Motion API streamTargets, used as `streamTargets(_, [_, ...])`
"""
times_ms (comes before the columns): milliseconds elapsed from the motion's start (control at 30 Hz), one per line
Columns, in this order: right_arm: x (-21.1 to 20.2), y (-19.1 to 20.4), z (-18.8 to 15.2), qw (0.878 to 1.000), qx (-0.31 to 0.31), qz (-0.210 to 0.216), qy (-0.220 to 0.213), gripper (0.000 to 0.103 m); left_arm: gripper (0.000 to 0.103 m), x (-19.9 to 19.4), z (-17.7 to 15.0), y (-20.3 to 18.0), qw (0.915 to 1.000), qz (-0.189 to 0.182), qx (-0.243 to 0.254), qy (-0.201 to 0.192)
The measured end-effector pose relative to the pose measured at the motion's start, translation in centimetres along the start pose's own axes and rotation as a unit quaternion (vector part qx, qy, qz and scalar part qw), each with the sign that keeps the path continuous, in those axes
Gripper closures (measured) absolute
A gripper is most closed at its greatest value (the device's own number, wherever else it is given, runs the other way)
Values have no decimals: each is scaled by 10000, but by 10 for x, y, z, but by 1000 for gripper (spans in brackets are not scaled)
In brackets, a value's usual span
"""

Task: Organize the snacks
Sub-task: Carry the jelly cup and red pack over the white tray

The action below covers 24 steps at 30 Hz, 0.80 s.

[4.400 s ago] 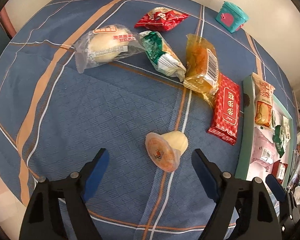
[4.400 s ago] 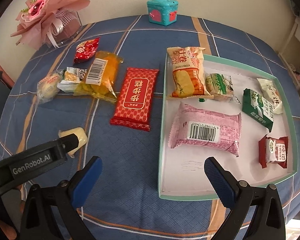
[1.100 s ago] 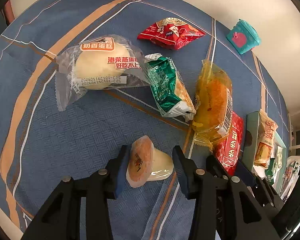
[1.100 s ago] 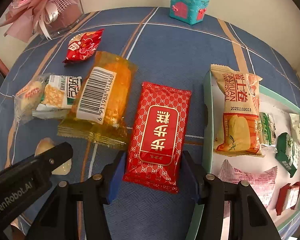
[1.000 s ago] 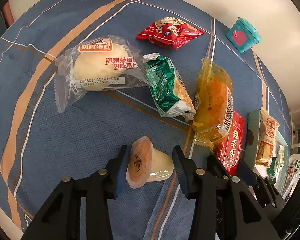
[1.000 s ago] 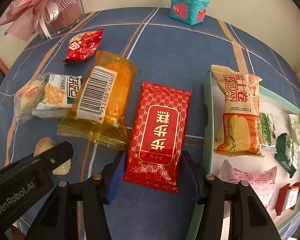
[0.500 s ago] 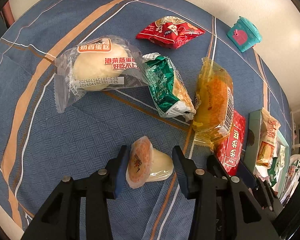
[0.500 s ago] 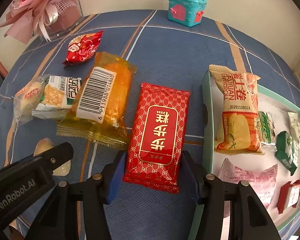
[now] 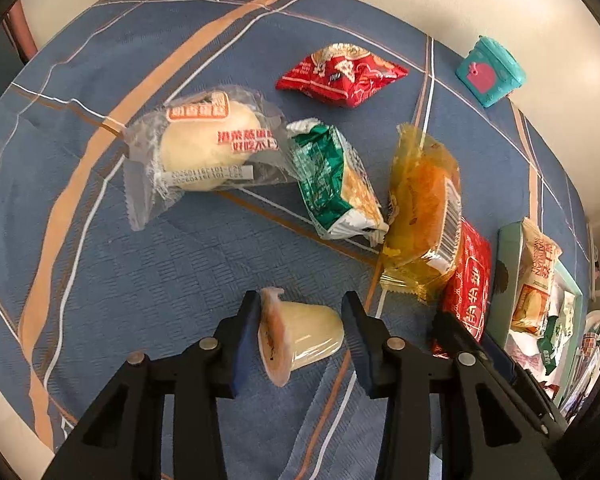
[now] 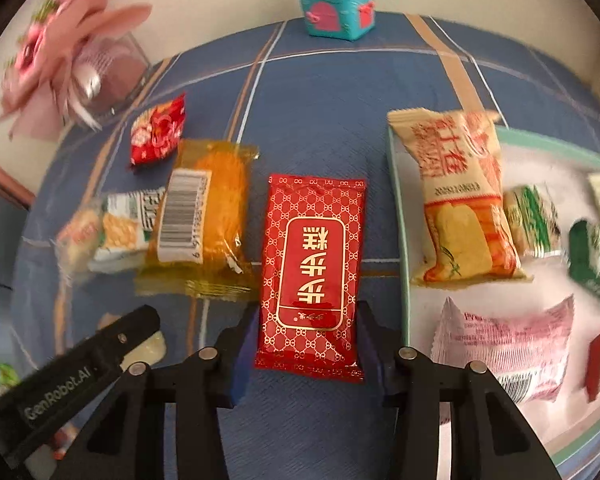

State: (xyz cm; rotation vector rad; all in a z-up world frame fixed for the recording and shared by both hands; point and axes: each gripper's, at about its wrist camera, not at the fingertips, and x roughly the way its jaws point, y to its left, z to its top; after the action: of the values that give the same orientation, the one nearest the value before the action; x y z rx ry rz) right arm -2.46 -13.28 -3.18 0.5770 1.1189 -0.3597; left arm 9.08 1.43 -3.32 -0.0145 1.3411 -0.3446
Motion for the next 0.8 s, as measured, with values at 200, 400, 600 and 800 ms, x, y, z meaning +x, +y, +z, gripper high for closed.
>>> streamTargets(200, [-25, -10, 8, 9990, 311, 292, -106, 55, 88, -16, 5, -2, 9999, -64, -8, -118])
streamTargets(400, [-37, -7, 2, 9991, 289, 314, 39, 55, 77, -13, 2, -10, 9998, 60, 182, 49])
streamTargets(600, [-33, -4, -14, 9991, 169, 265, 270, 55, 60, -6, -6, -20, 9985, 248, 430, 224])
streamTargets(800, [-35, -7, -25, 9991, 173, 196, 320, 55, 60, 4, -17, -31, 9960, 475, 668, 366])
